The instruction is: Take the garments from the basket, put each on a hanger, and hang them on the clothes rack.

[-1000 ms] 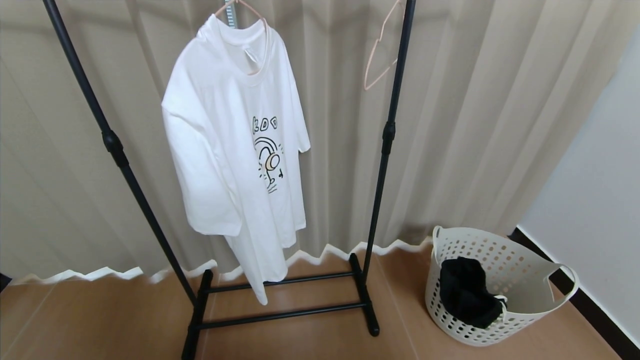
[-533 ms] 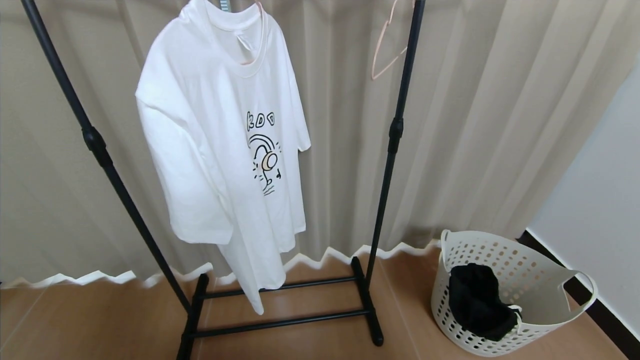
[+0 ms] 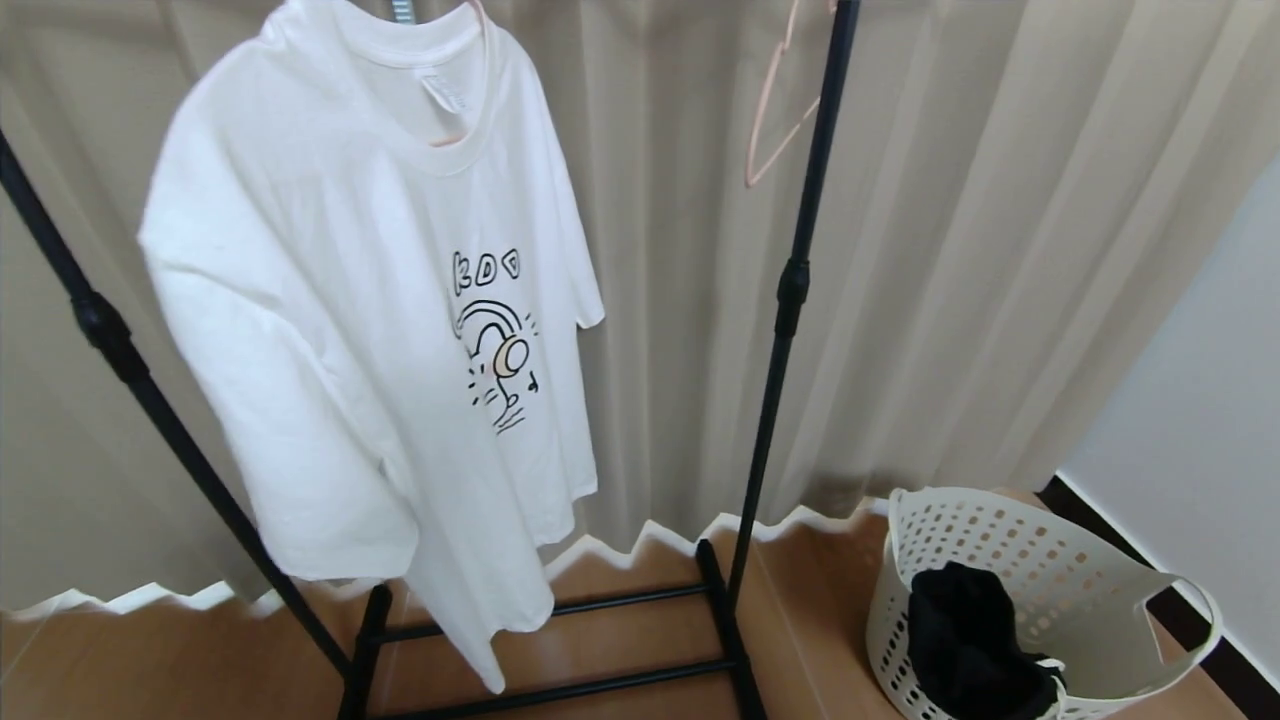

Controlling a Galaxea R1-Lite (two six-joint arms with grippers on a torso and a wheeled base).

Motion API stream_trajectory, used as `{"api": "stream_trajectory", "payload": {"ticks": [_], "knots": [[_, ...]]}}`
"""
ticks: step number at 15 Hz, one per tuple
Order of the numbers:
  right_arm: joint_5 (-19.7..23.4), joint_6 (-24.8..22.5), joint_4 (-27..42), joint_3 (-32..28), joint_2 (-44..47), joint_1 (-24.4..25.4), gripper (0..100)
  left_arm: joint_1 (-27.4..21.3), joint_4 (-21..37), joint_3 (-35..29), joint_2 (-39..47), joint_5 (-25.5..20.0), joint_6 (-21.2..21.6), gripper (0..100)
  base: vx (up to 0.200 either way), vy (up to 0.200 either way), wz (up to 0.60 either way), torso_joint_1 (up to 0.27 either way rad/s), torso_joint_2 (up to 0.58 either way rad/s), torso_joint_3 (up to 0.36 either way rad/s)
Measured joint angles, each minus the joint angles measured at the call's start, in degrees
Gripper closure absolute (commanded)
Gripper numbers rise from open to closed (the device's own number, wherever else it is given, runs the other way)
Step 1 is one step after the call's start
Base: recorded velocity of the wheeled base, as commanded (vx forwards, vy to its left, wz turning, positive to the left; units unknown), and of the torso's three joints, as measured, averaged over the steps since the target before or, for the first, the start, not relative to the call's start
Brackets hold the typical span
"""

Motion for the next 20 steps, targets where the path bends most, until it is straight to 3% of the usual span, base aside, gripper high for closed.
{"api": "stream_trajectory", "payload": {"ticks": [3,12,20], "knots": [[0.0,0.0,-0.1,-0.1,0.0,0.0,0,0.0,0.1,0.0,0.0,0.0,0.0,0,0.0,0.0,0.0,0.0,0.0,0.0],[0.0,0.0,0.0,0.0,0.0,0.0,0,0.1,0.0,0.0,0.0,0.0,0.0,0,0.0,-0.2,0.0,0.001,0.0,0.004],[0.0,-0.3,0.0,0.0,0.0,0.1,0,0.1,0.0,0.0,0.0,0.0,-0.1,0,0.0,0.0,0.0,0.0,0.0,0.0]]}}
